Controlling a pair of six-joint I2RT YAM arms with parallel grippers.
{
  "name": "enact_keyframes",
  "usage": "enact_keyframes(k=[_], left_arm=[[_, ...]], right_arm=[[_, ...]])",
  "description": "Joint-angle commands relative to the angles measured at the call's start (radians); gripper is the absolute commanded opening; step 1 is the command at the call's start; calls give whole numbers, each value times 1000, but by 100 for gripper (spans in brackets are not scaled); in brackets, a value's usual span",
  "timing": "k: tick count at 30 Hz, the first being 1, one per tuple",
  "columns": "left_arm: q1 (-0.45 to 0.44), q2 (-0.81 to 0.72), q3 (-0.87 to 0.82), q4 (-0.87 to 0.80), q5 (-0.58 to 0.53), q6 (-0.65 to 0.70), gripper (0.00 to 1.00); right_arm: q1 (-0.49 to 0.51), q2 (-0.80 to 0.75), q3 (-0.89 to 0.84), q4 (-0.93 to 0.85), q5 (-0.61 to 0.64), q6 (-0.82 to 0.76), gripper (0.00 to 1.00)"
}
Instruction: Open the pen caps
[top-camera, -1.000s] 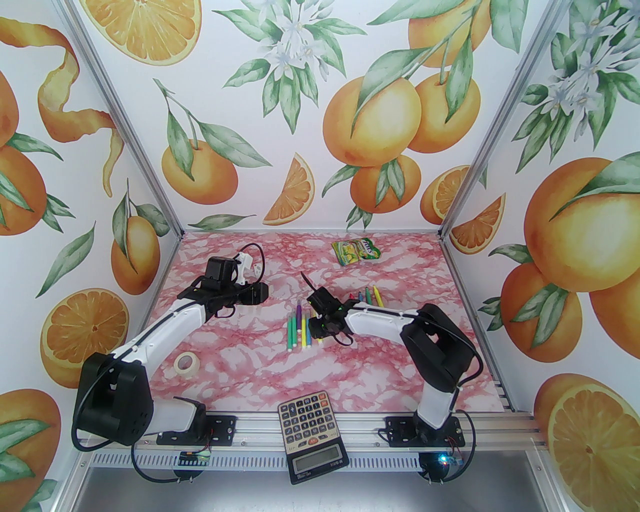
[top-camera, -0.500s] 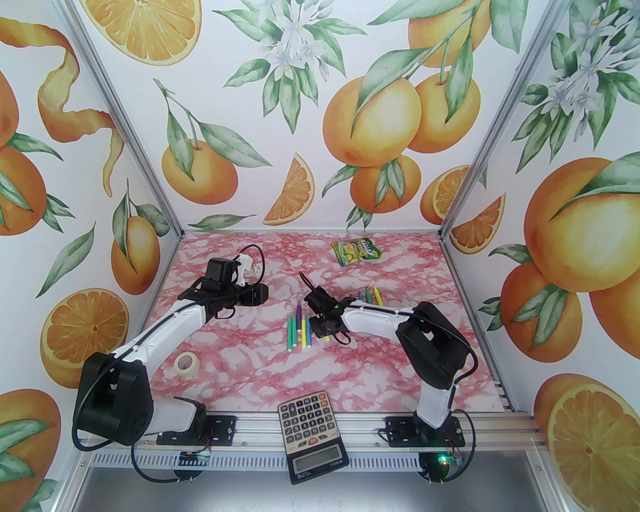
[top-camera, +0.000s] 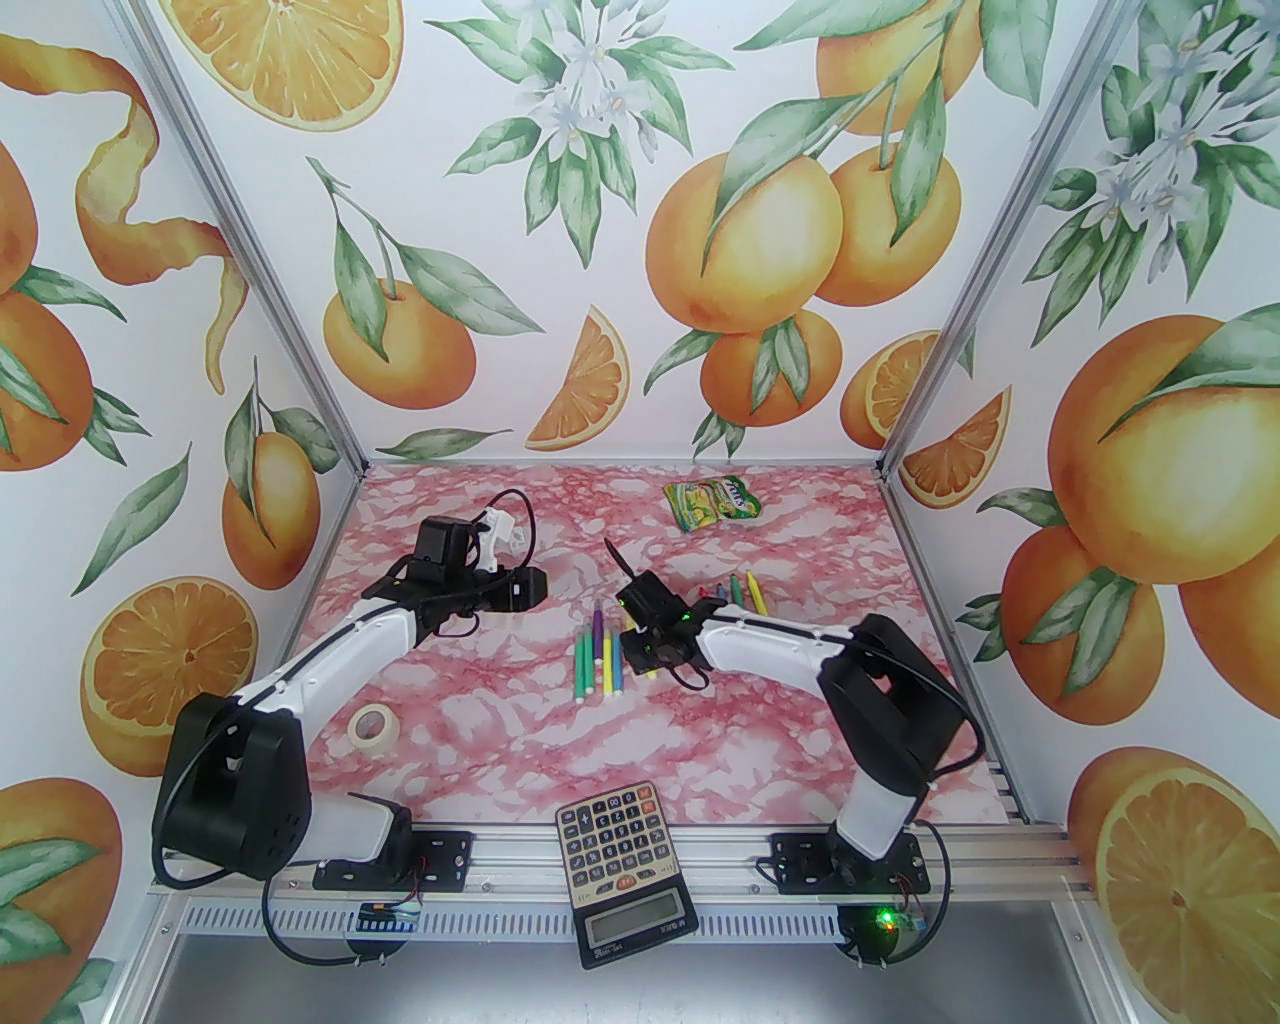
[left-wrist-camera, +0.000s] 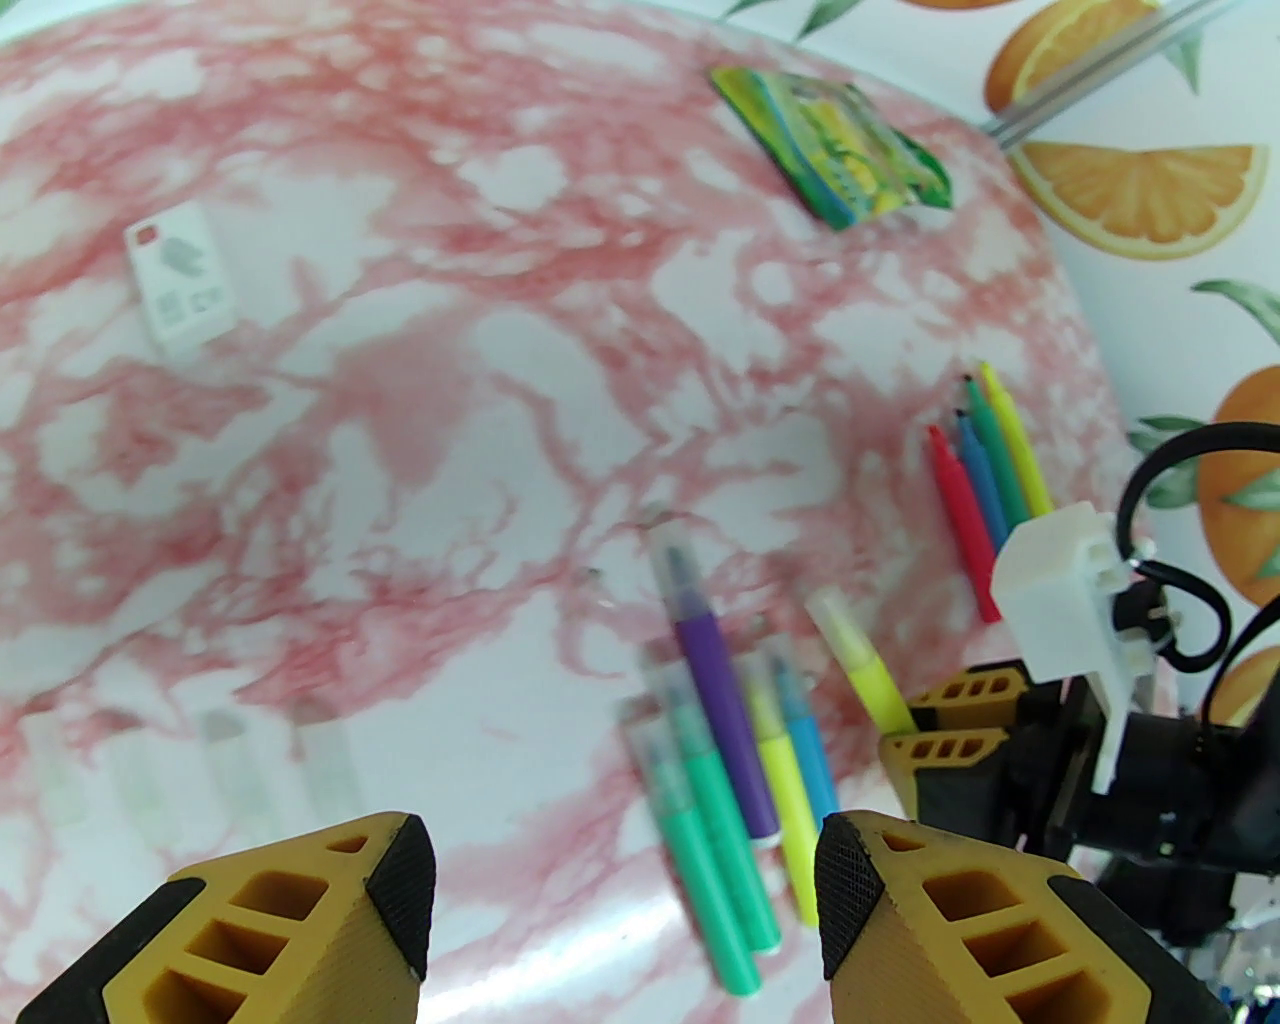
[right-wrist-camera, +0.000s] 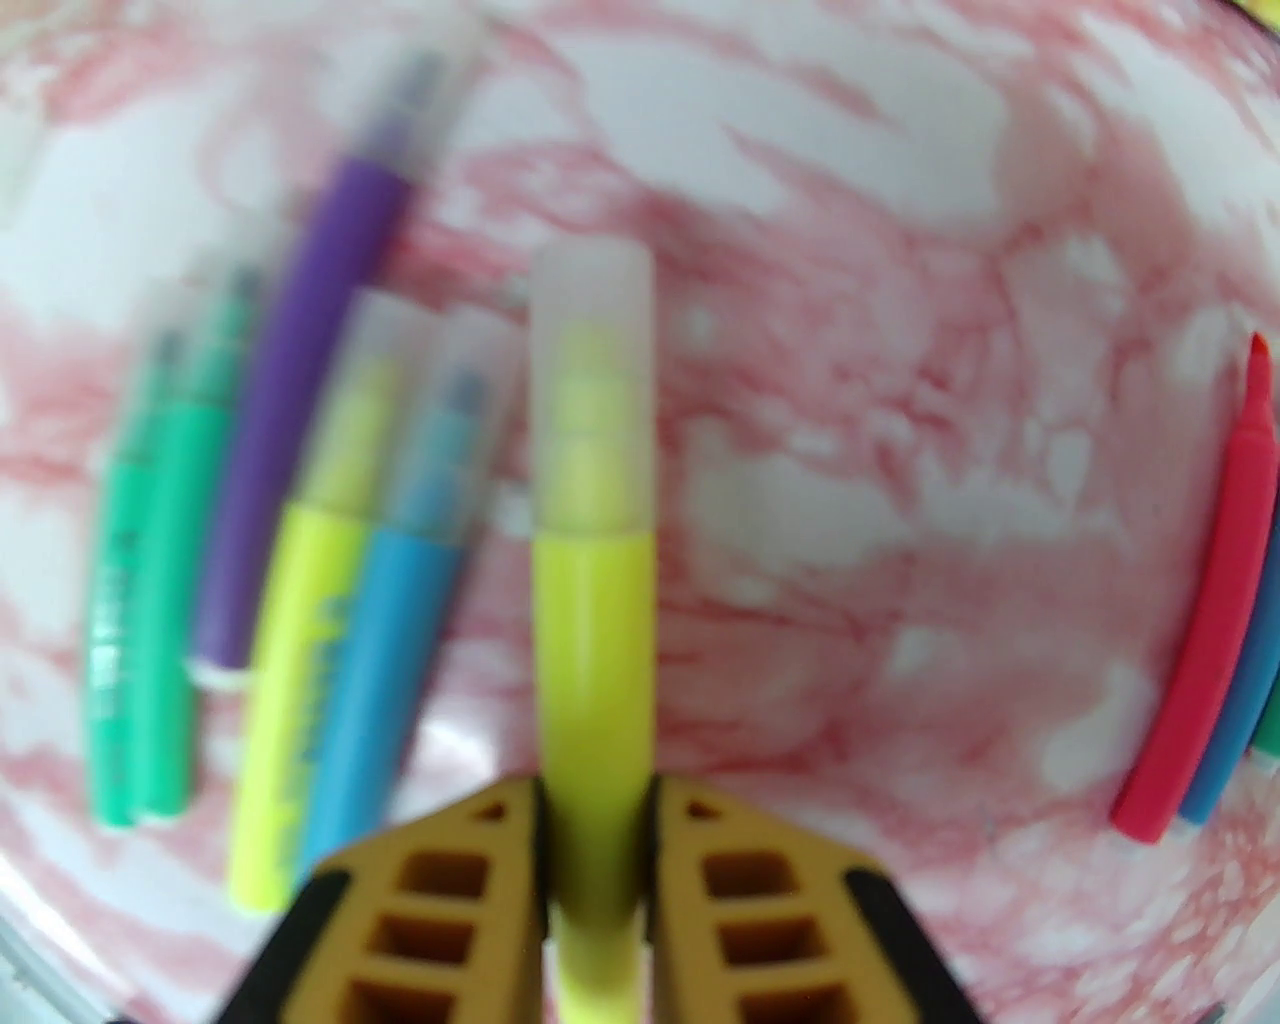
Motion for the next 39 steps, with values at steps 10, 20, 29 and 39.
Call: enact_keyframes(k=[10, 20, 29, 39], left_arm=[[-41, 58, 22, 178, 237, -96, 66], [-81, 114, 23, 294, 288, -179, 63], [-110, 162, 48, 339, 321, -224, 56], [-121, 193, 61, 387, 376, -267, 32]], right_arm=[[-5, -139, -56, 185, -190, -58, 20], [-3, -176, -66, 239, -254, -78, 20], [-2, -193, -84, 267, -271, -79, 20], [-3, -211, -97, 290, -251, -80, 20]])
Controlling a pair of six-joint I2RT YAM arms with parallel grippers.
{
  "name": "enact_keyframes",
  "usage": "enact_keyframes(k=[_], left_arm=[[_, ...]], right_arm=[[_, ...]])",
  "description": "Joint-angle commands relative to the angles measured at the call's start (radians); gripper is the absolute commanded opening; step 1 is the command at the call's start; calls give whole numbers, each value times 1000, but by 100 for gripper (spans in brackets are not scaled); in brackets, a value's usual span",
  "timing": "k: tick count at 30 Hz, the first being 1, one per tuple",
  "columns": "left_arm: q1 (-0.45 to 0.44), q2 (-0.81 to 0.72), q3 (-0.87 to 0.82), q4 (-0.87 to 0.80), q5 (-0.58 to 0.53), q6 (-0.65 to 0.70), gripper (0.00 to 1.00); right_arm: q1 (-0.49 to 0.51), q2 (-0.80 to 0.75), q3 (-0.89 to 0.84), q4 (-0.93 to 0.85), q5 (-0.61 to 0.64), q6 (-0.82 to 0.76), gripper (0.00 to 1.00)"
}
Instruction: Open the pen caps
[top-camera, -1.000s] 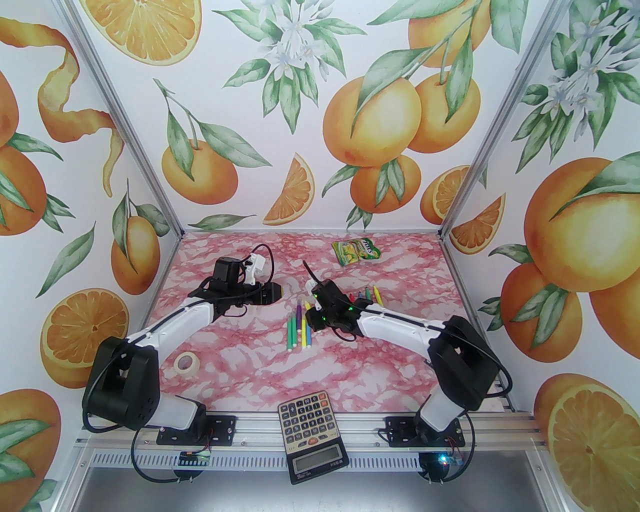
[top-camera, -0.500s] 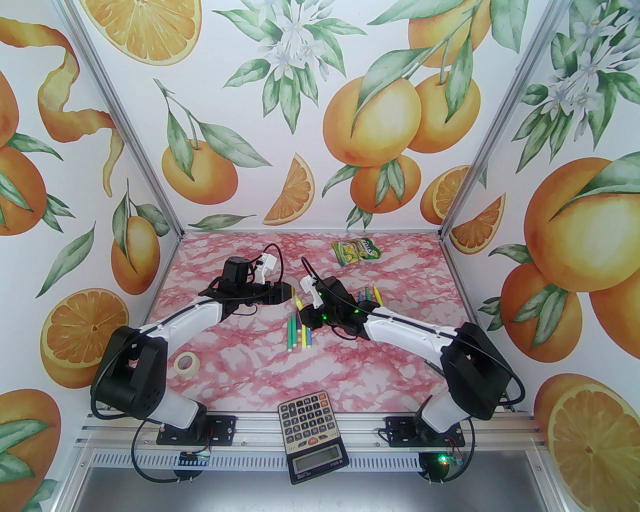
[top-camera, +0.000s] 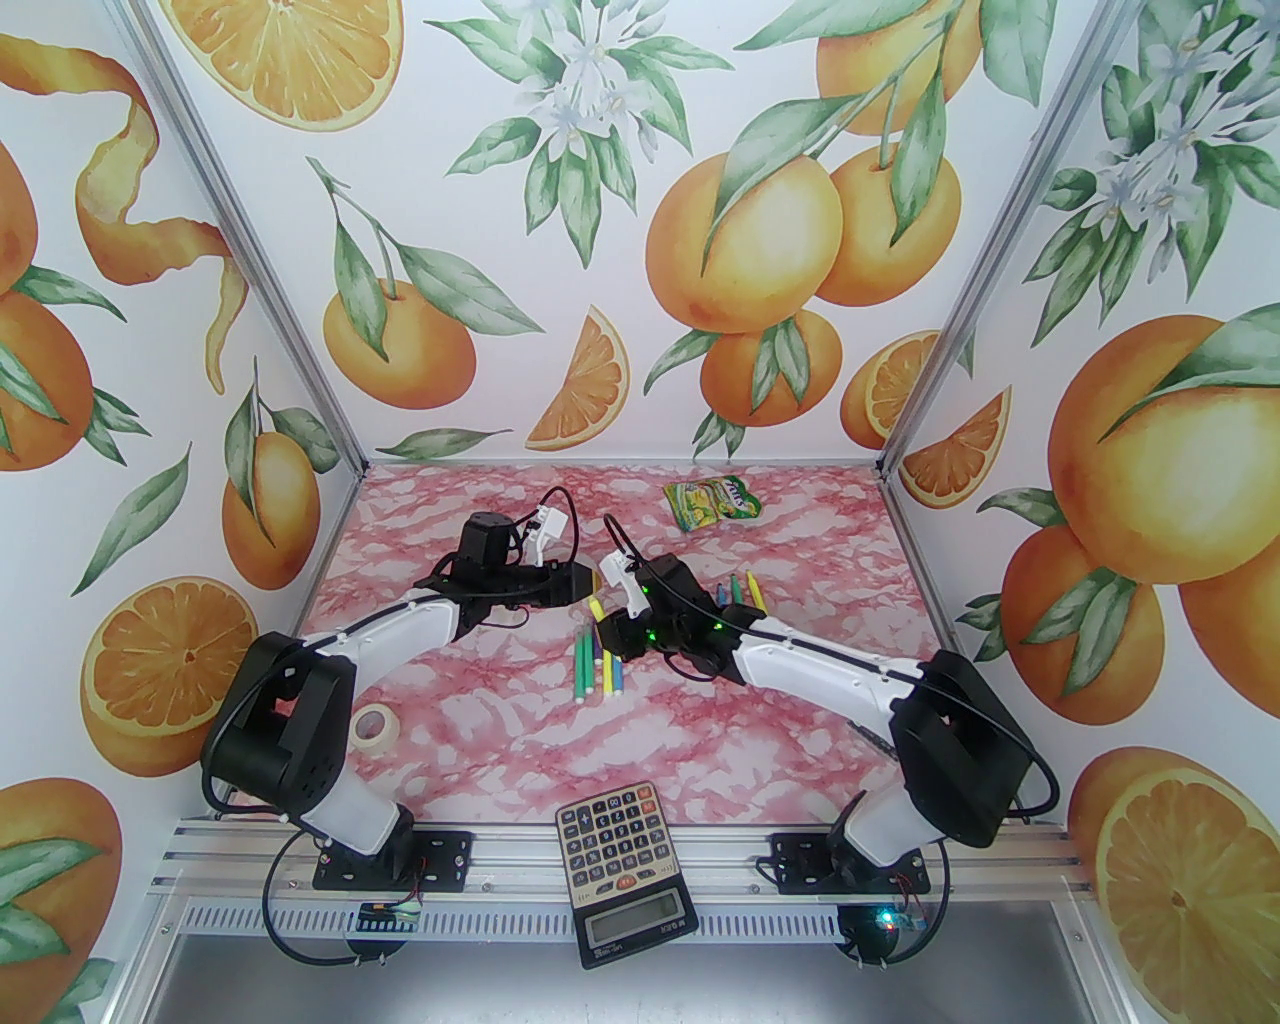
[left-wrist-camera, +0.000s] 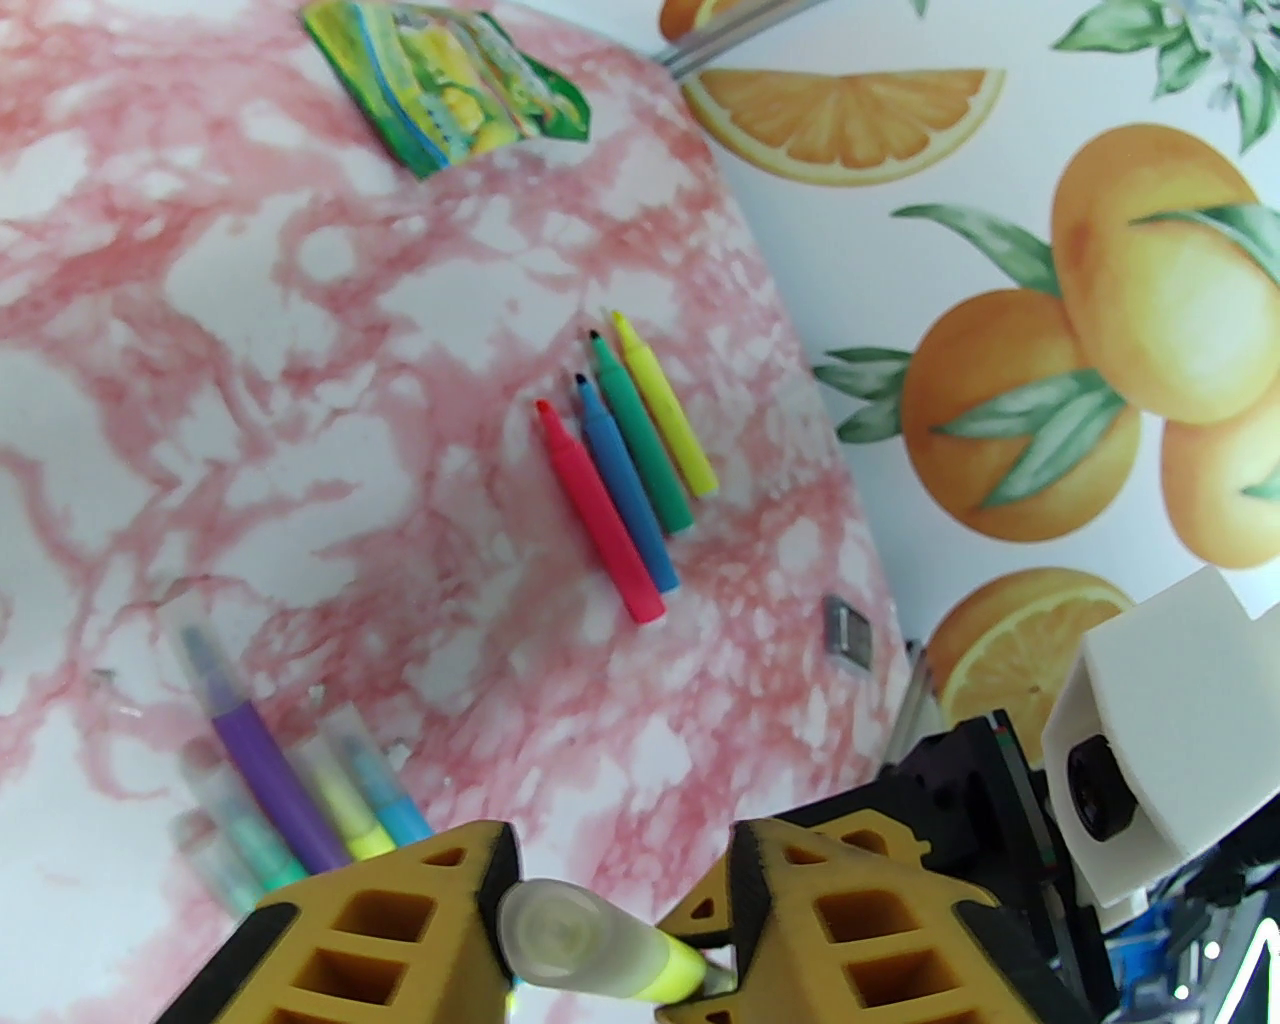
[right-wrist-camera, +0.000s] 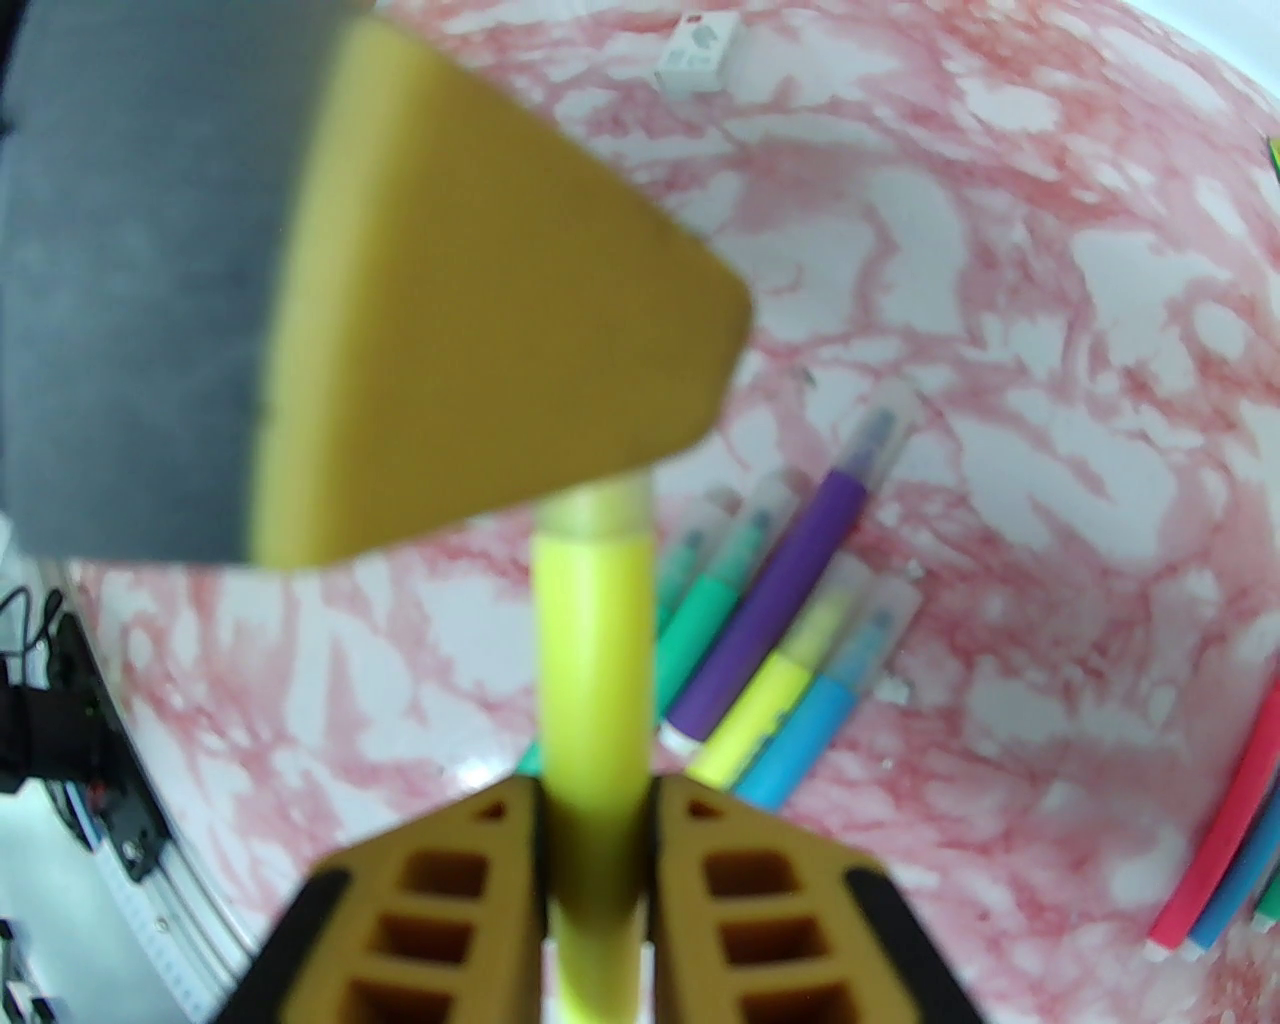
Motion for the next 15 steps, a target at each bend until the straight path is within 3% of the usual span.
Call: enact_keyframes(k=[1, 7, 11, 15], left_arm=[[-8, 12, 38, 49, 48, -9, 30], [-8, 16, 43, 49, 55, -21, 12], [-8, 16, 49, 52, 66, -27, 7], [-8, 14, 52, 57, 84, -35, 4]], right_arm=[[-4, -30, -13, 40, 0, -9, 20], [-3, -30, -16, 43, 17, -11, 21], [-3, -27, -15, 46, 19, -11, 32], [-3, -16, -16, 58, 18, -11, 37]])
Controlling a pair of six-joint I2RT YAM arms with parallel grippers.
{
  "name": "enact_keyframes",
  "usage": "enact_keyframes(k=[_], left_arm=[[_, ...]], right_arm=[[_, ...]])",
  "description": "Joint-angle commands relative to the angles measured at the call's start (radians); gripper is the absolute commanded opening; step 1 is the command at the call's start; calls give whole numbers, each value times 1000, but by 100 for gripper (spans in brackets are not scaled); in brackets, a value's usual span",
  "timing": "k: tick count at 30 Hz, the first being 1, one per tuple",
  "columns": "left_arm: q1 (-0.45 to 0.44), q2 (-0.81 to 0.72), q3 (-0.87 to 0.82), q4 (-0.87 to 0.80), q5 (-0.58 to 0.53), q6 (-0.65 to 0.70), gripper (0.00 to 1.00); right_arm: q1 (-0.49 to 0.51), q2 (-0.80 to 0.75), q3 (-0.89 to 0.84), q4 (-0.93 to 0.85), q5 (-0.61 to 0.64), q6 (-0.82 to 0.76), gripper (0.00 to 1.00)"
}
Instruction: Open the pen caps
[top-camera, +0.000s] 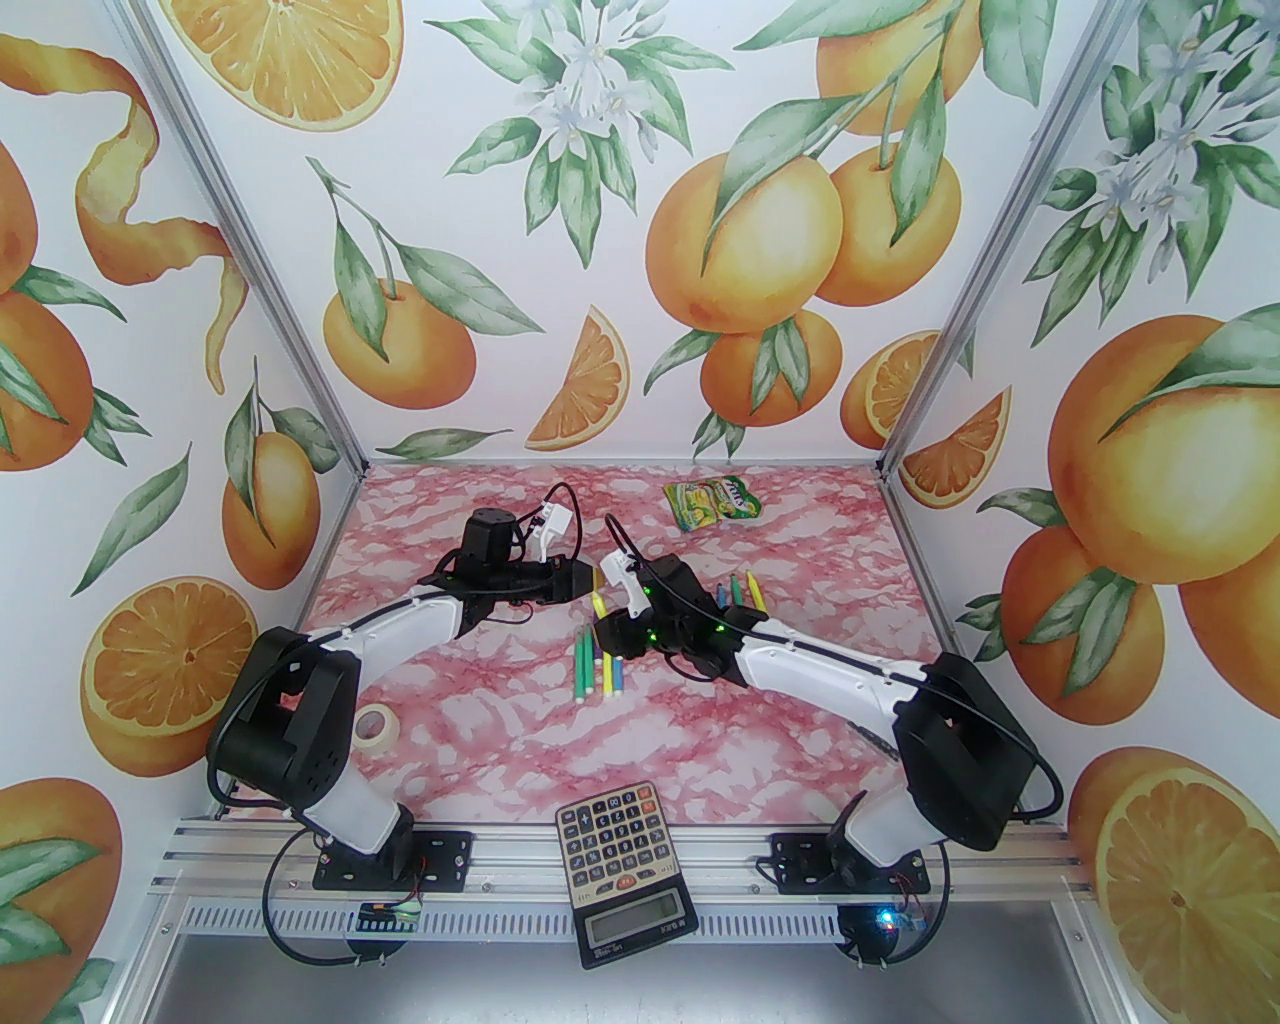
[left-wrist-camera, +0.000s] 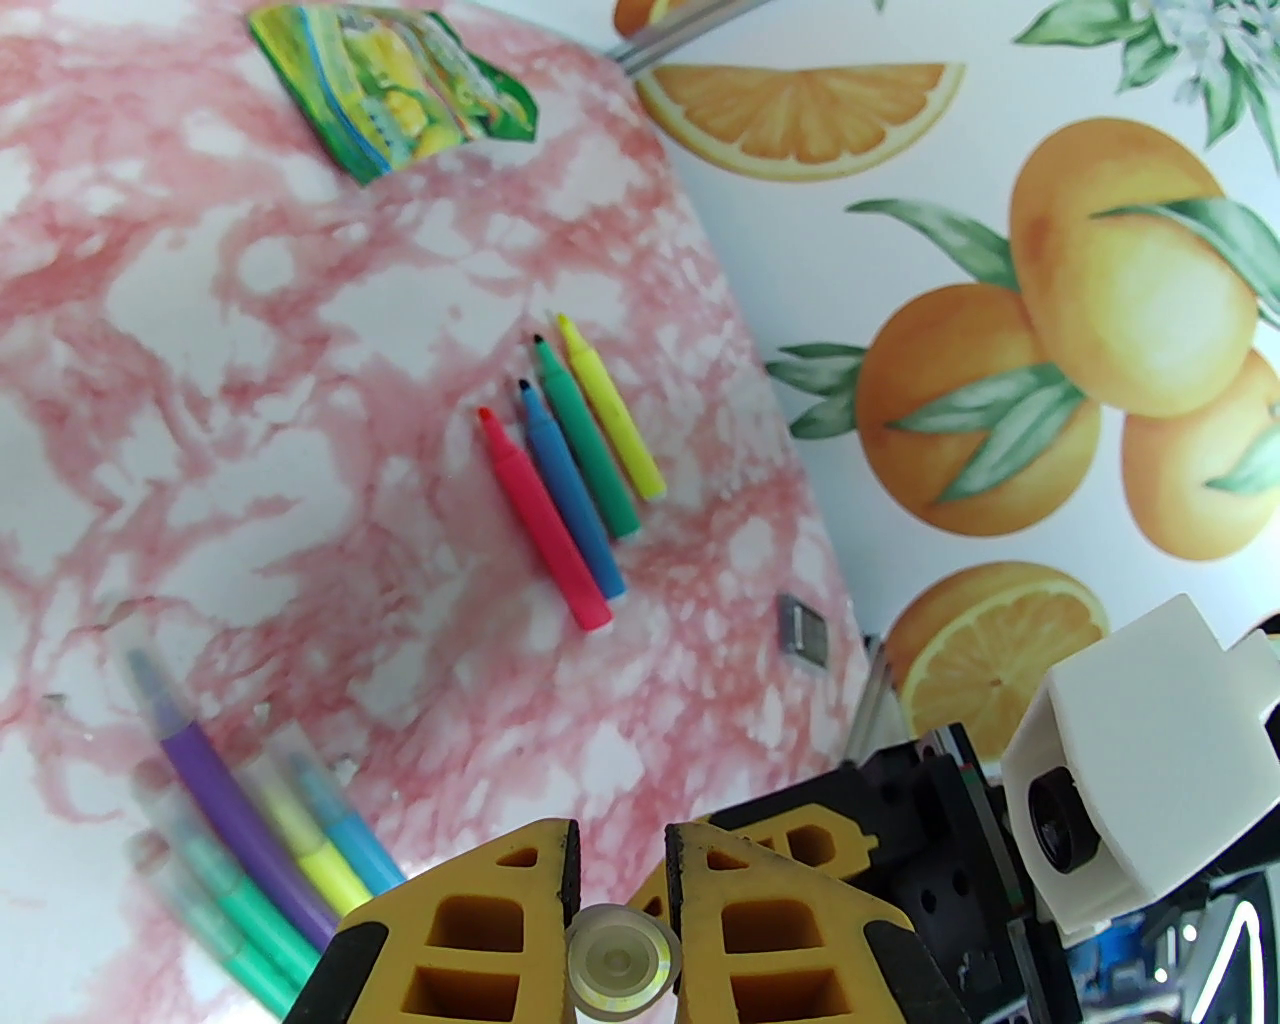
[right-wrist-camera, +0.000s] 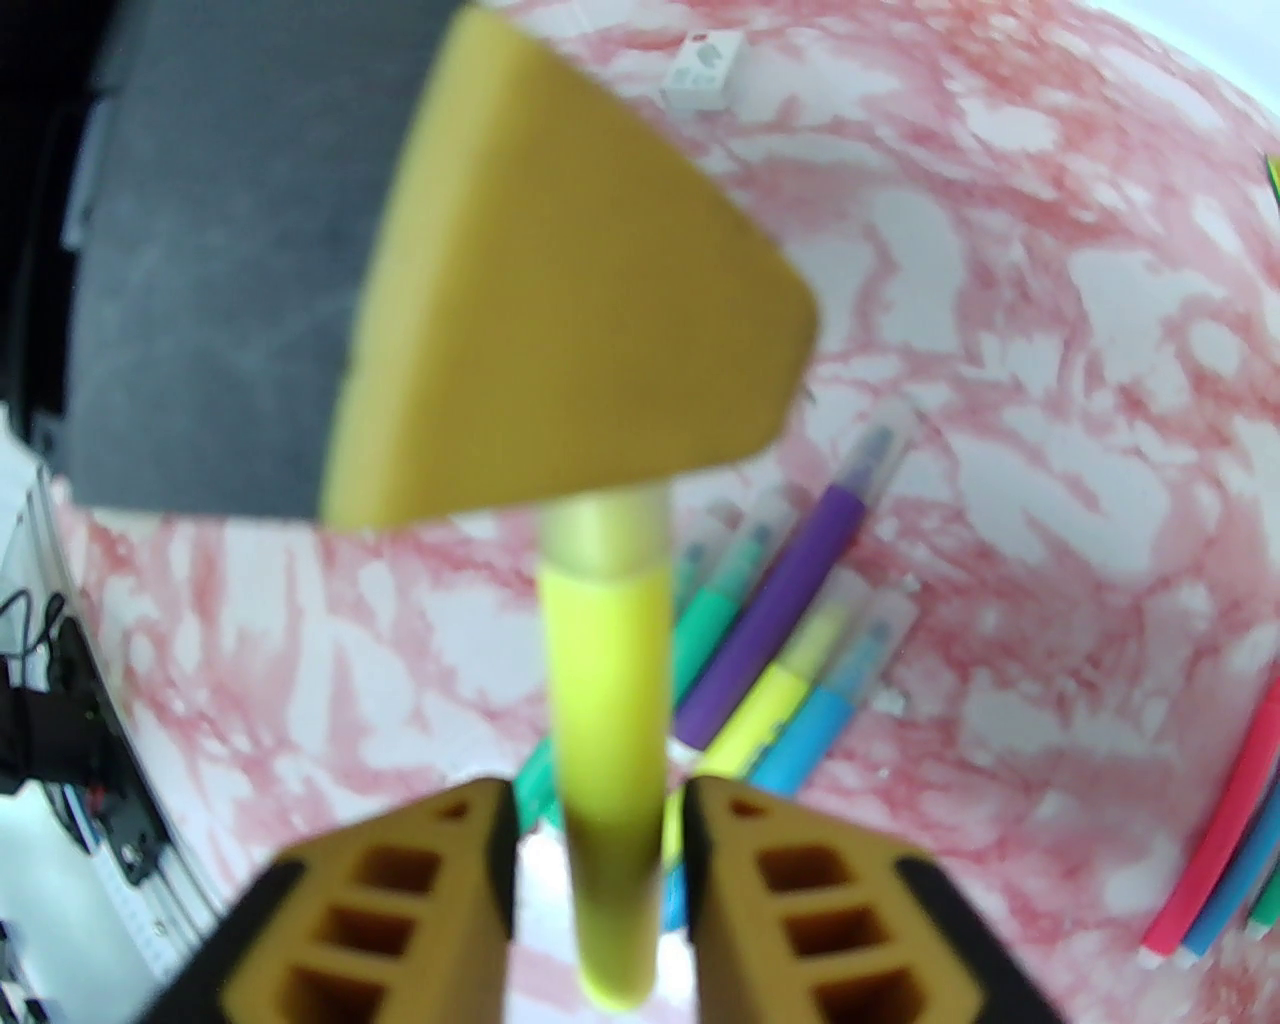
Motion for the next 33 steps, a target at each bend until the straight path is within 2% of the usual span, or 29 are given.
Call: enact_keyframes(k=[1, 8, 15, 23, 33], left_arm=[[-2, 1, 37, 33, 43, -10, 4], [-2, -5, 34, 51, 75, -26, 2], [4, -1, 35, 55, 71, -38, 0], [61, -3, 44, 82, 41, -86, 0], [125, 16, 50, 136, 38, -158, 0]], right_arm=[[-2, -6, -6, 40, 11, -3, 37], [-2, 16, 6, 56, 5, -3, 34], [-3, 3, -5, 46, 5, -10, 21], [-3, -38, -56, -26, 10, -65, 13], [-5, -88, -119, -70, 61, -105, 9]])
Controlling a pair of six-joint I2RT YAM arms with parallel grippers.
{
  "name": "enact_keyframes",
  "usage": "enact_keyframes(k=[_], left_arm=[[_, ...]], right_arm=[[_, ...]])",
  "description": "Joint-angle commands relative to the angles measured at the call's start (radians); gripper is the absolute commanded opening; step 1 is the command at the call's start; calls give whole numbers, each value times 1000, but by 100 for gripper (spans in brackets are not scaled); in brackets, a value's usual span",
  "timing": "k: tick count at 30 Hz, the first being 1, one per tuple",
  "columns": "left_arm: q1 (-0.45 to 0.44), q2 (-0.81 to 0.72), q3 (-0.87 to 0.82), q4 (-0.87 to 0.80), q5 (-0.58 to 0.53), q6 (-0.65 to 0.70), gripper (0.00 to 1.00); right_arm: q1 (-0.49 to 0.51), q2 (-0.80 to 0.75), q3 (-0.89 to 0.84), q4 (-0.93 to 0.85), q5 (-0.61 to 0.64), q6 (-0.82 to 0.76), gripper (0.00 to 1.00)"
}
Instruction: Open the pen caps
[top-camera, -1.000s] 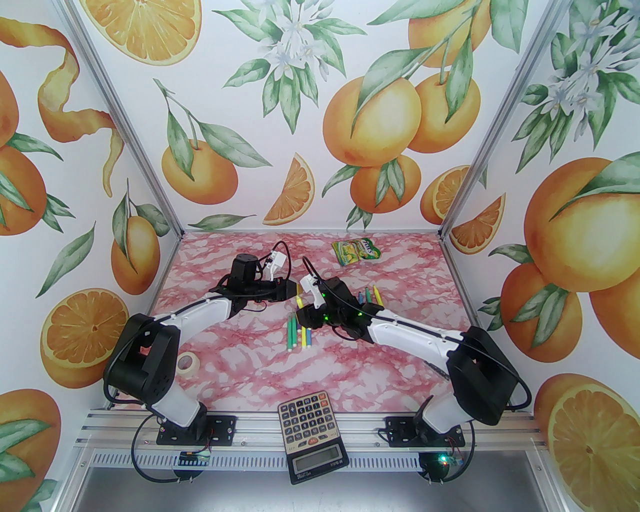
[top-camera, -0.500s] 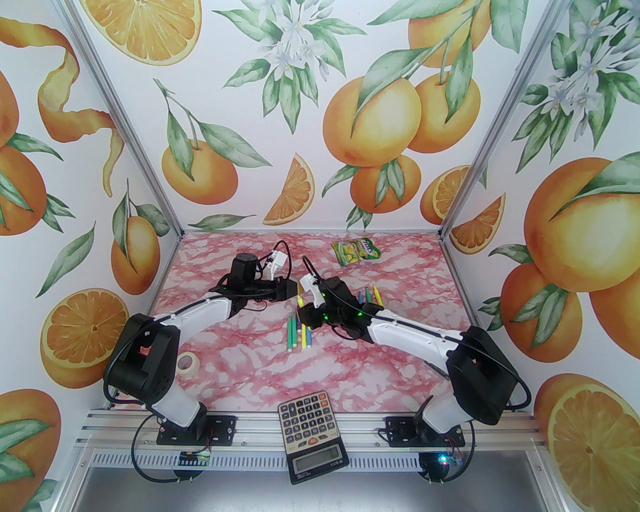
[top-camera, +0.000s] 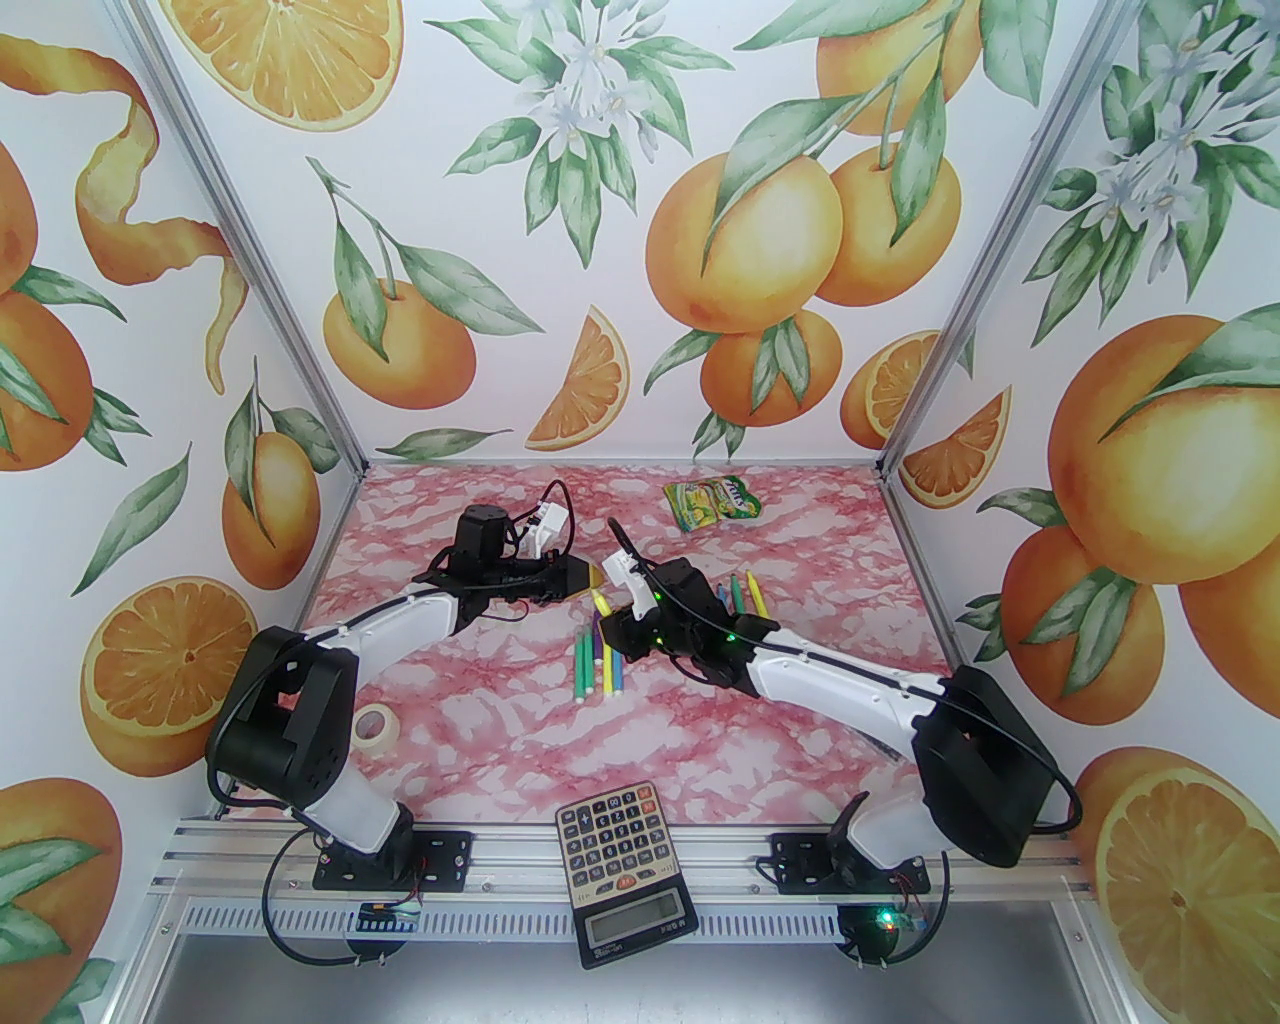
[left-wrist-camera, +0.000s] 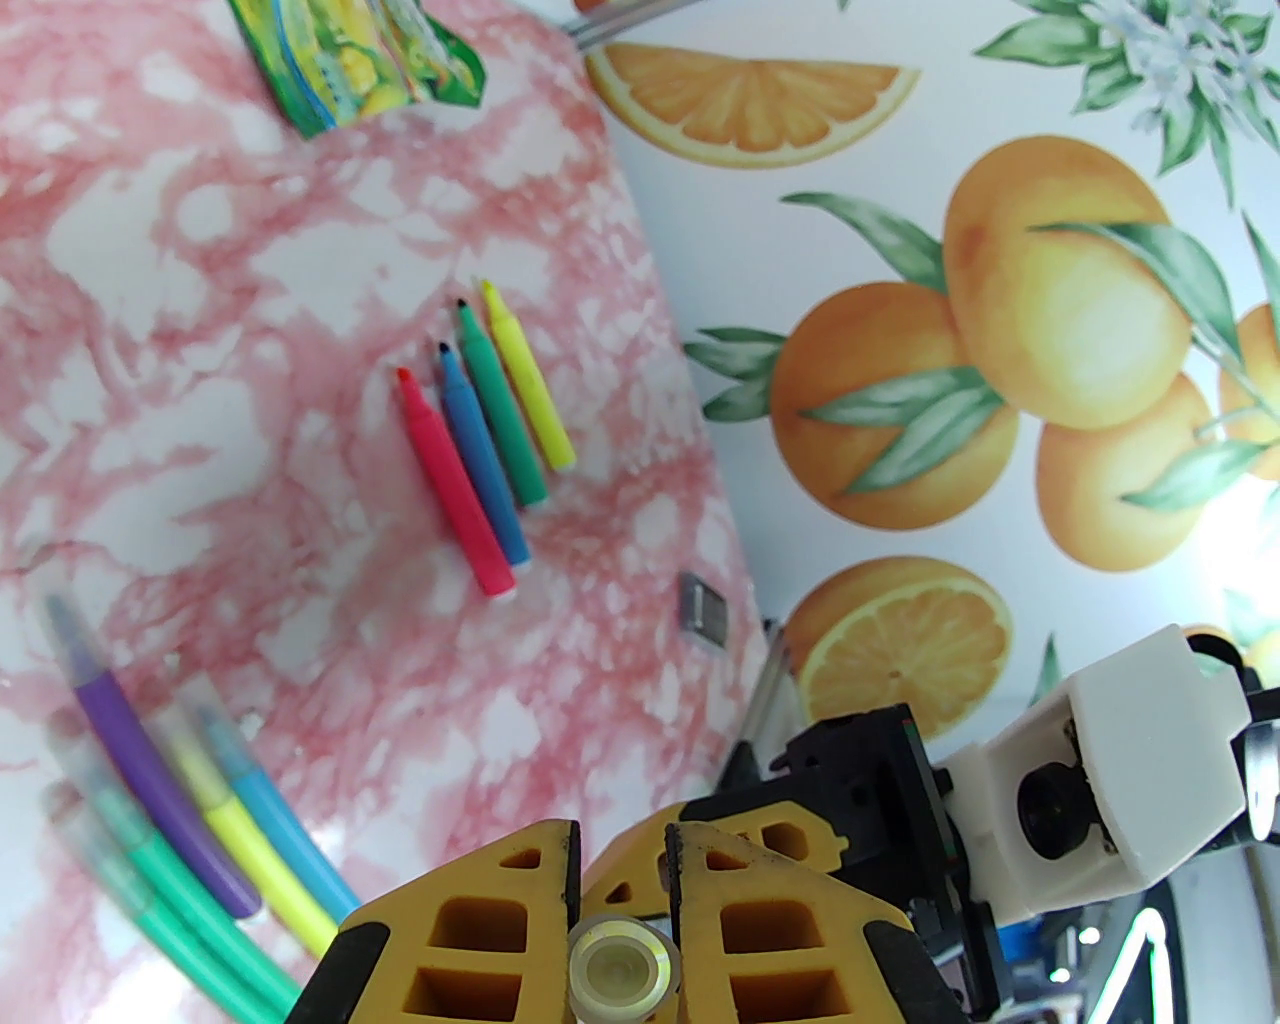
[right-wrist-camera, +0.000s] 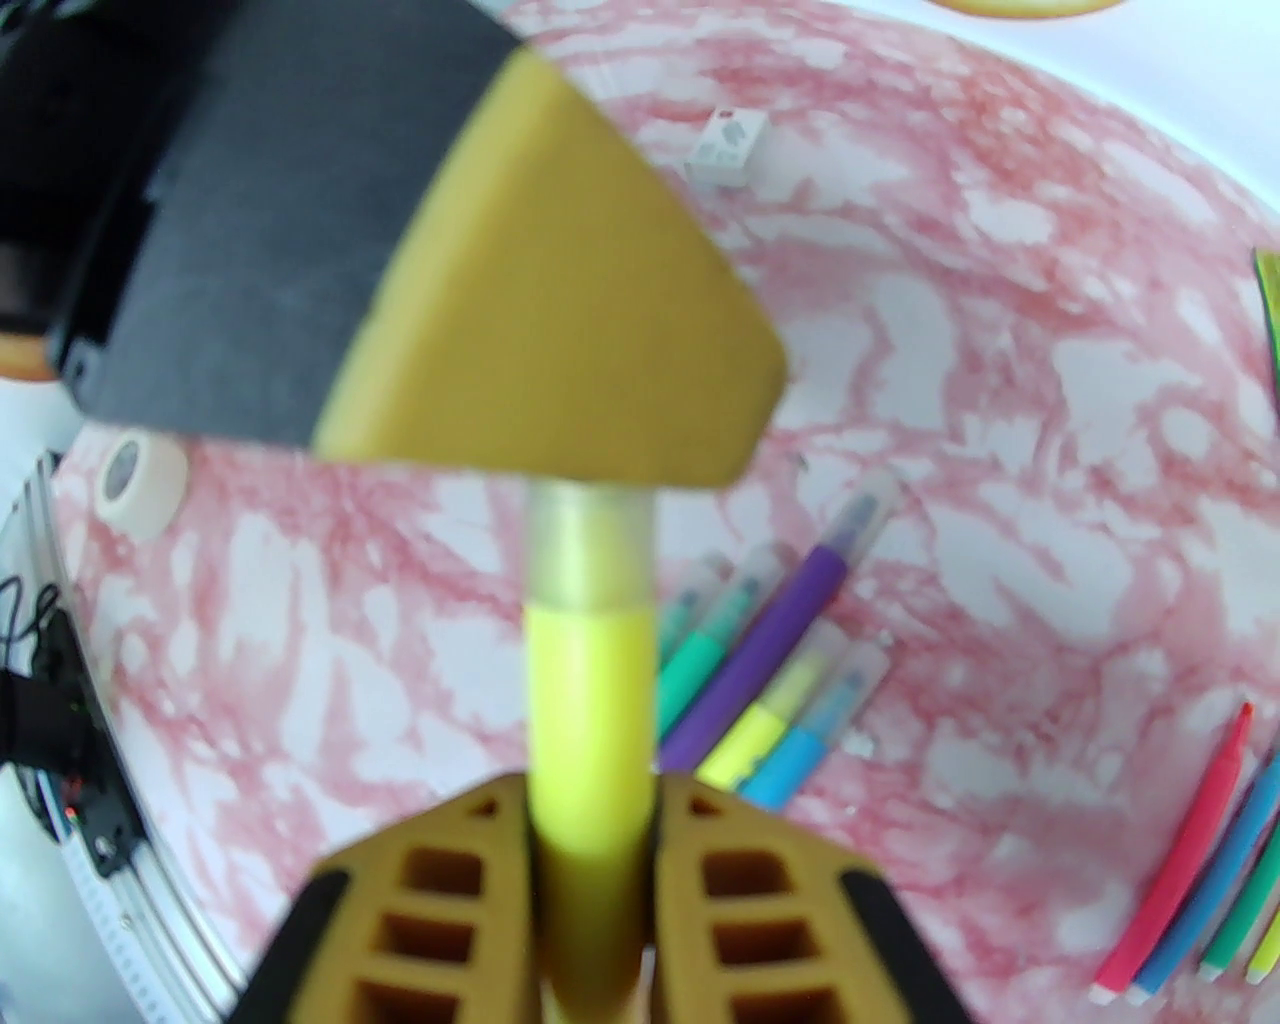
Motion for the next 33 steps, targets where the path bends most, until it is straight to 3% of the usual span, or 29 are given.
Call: enact_keyframes(k=[1, 25, 28, 31, 33], left_arm=[[85, 11, 46, 117, -86, -24, 0], [128, 41, 44, 161, -71, -104, 0], [123, 35, 93, -21, -131, 23, 0], [84, 19, 185, -380, -350, 253, 0], [56, 19, 225, -513, -456, 331, 0]], right_arm=[[-4, -22, -51, -149, 40, -25, 9], [-51, -64, -107, -150, 40, -84, 4], [-76, -61, -102, -150, 81, -61, 3], [-104, -46, -93, -145, 138, -19, 3], [-123, -33, -86, -140, 176, 13, 3]])
